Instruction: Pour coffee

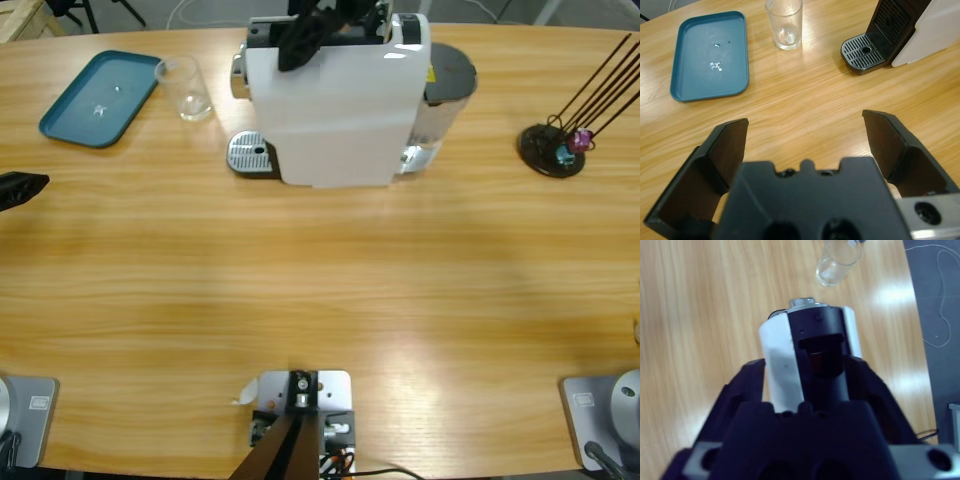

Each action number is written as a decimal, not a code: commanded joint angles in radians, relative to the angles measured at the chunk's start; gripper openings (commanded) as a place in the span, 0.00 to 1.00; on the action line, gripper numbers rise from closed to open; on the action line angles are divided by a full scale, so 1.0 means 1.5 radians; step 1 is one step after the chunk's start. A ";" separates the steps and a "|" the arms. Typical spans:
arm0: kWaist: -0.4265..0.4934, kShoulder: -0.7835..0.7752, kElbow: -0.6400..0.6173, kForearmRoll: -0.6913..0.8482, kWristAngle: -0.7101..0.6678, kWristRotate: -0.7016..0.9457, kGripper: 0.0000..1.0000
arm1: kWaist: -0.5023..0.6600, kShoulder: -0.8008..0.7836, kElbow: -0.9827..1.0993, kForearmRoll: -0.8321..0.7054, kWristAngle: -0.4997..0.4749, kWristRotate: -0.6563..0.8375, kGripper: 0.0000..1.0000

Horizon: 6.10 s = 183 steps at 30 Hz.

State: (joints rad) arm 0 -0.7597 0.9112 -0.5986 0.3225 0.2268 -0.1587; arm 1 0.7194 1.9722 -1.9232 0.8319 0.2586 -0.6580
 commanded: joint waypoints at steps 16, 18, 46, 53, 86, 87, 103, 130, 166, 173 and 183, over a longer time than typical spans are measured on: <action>-0.004 -0.005 0.024 -0.006 0.000 0.005 0.98 | 0.042 -0.404 0.242 -0.104 -0.189 0.254 0.00; -0.004 -0.005 0.024 -0.006 0.000 0.005 0.97 | 0.042 -0.473 0.400 -0.293 -0.285 0.292 0.00; -0.004 0.024 0.025 -0.019 0.019 0.007 1.00 | 0.123 -0.173 0.281 -0.358 -0.380 0.284 0.00; -0.004 0.019 0.027 -0.019 0.018 0.008 1.00 | 0.196 -0.076 0.195 -0.335 -0.382 0.301 0.00; -0.004 0.020 0.027 -0.019 0.016 0.008 1.00 | 0.196 -0.355 0.407 -0.295 -0.525 0.388 0.00; -0.004 0.020 0.027 -0.019 0.015 0.009 1.00 | 0.190 -0.343 0.414 -0.314 -0.533 0.387 0.00; -0.004 0.020 0.027 -0.019 0.012 0.008 1.00 | 0.155 -0.173 0.352 -0.416 -0.563 0.342 0.00; -0.004 0.023 0.026 -0.019 0.013 0.008 0.99 | 0.215 -0.043 0.276 -0.372 -0.498 0.344 0.00; -0.004 0.023 0.027 -0.019 0.009 0.009 0.99 | 0.200 0.025 0.301 -0.401 -0.464 0.380 0.00; -0.004 0.023 0.027 -0.019 0.008 0.009 0.99 | 0.198 0.045 0.304 -0.412 -0.455 0.389 0.00; -0.004 0.023 0.027 -0.019 0.007 0.009 0.99 | 0.198 0.061 0.341 -0.440 -0.451 0.414 0.00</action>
State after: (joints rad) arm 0 -0.7600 0.9279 -0.5948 0.3032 0.2504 -0.1586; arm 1 1.0086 1.9093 -1.5367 0.1822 -0.4590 -0.0688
